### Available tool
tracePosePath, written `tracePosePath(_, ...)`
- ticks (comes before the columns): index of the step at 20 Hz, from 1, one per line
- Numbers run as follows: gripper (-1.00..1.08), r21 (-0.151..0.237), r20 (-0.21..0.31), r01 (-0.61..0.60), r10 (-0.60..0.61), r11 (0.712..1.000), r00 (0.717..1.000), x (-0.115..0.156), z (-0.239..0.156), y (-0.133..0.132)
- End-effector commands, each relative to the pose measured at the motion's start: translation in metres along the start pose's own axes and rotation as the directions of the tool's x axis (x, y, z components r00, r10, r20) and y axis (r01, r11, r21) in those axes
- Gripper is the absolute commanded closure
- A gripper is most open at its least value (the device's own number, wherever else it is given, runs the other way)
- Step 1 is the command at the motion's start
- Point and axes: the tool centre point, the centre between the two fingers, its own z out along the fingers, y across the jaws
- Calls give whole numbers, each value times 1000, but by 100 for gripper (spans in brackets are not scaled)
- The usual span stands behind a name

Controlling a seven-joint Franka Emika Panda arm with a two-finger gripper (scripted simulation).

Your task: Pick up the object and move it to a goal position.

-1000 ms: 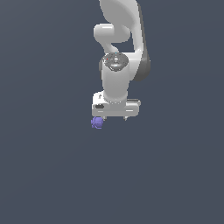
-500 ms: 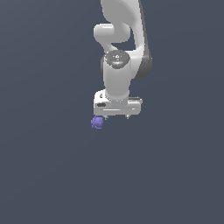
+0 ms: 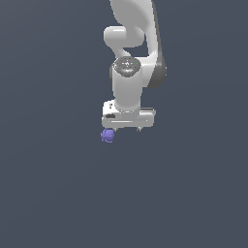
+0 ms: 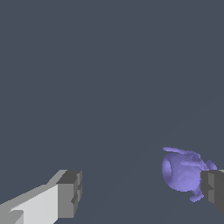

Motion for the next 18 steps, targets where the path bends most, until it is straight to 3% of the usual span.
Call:
tracePosePath(1, -92, -1, -1, -9, 9, 1000, 1000, -3, 6, 9)
tracePosePath(12, -92, -17, -18, -79, 79, 997, 997, -38, 53, 77)
tracePosePath(18, -92, -24, -25, -106, 106, 994, 994, -55, 69, 101)
